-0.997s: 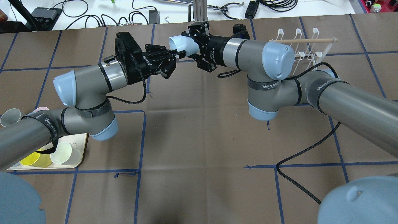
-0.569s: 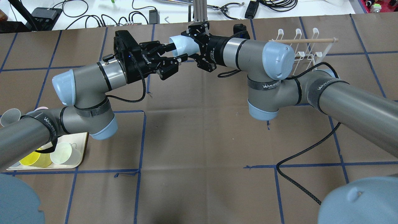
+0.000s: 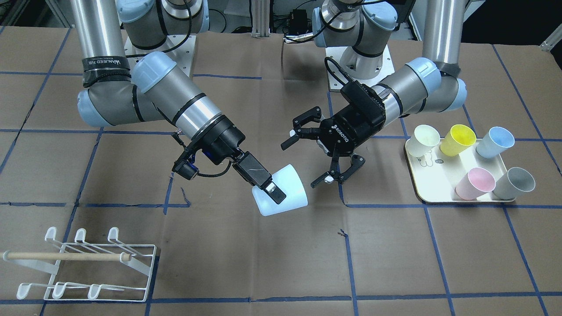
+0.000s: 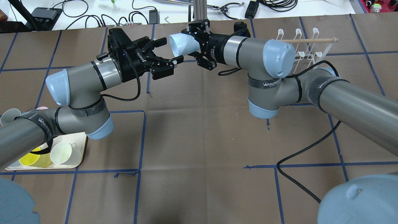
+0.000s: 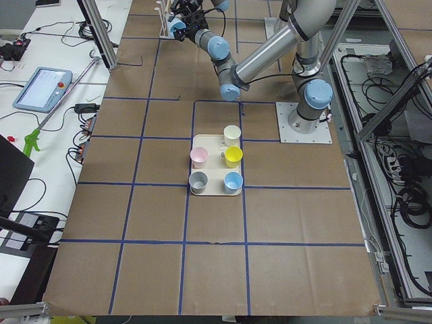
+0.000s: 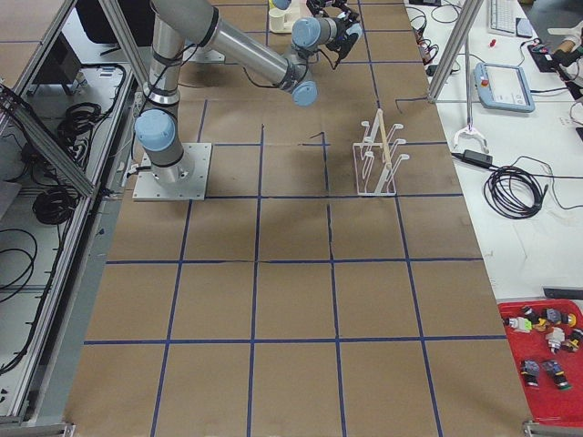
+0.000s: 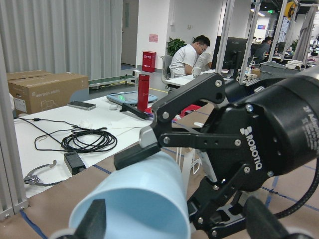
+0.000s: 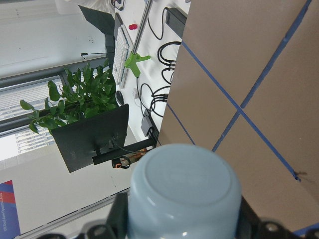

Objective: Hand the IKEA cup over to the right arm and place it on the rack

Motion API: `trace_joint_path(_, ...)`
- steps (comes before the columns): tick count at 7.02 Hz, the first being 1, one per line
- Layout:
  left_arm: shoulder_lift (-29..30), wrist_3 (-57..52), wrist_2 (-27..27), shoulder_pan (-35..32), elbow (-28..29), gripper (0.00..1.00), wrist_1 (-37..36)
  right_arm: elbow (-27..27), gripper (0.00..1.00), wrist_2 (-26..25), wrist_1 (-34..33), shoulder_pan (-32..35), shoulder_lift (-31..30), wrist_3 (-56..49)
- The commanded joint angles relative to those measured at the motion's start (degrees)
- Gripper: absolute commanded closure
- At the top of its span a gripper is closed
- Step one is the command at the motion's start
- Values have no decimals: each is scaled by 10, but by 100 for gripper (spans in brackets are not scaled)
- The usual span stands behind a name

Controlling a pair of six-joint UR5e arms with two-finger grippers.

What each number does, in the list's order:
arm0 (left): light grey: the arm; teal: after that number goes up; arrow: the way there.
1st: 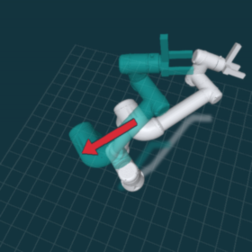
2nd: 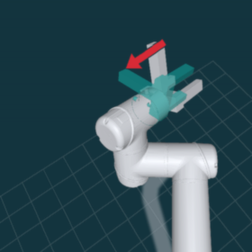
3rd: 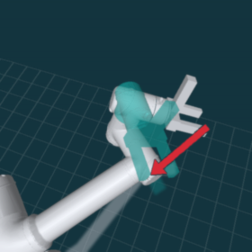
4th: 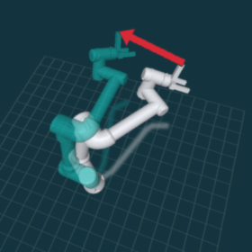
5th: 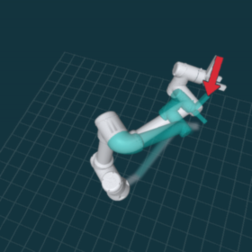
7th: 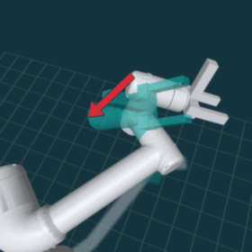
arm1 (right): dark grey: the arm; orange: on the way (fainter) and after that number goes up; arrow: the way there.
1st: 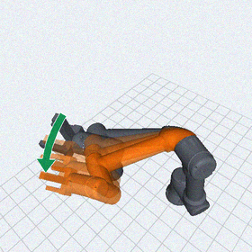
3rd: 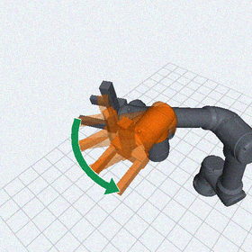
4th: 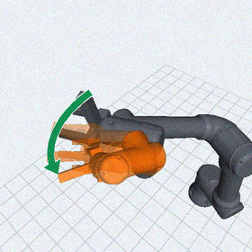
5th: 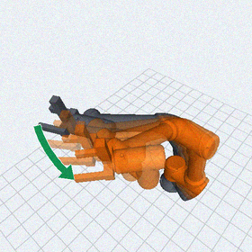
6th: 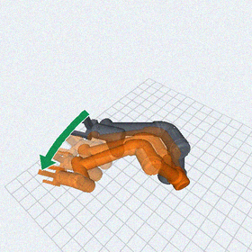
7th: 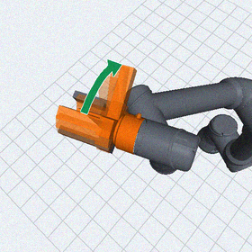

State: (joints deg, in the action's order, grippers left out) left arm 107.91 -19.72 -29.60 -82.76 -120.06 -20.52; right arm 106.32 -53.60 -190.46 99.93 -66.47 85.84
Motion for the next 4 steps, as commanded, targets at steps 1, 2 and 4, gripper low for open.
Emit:
trace_joint_path(1,-11,0,41,66,-14,1,-21,-14,64,1,0,-17,3,-17)
trace_joint_path(2,-19,0,59,105,-18,1,-22,-16,64,-1,0,-38,1,-103)
trace_joint_path(4,-4,2,10,111,18,1,22,-18,64,-76,-1,-63,-1,-348)
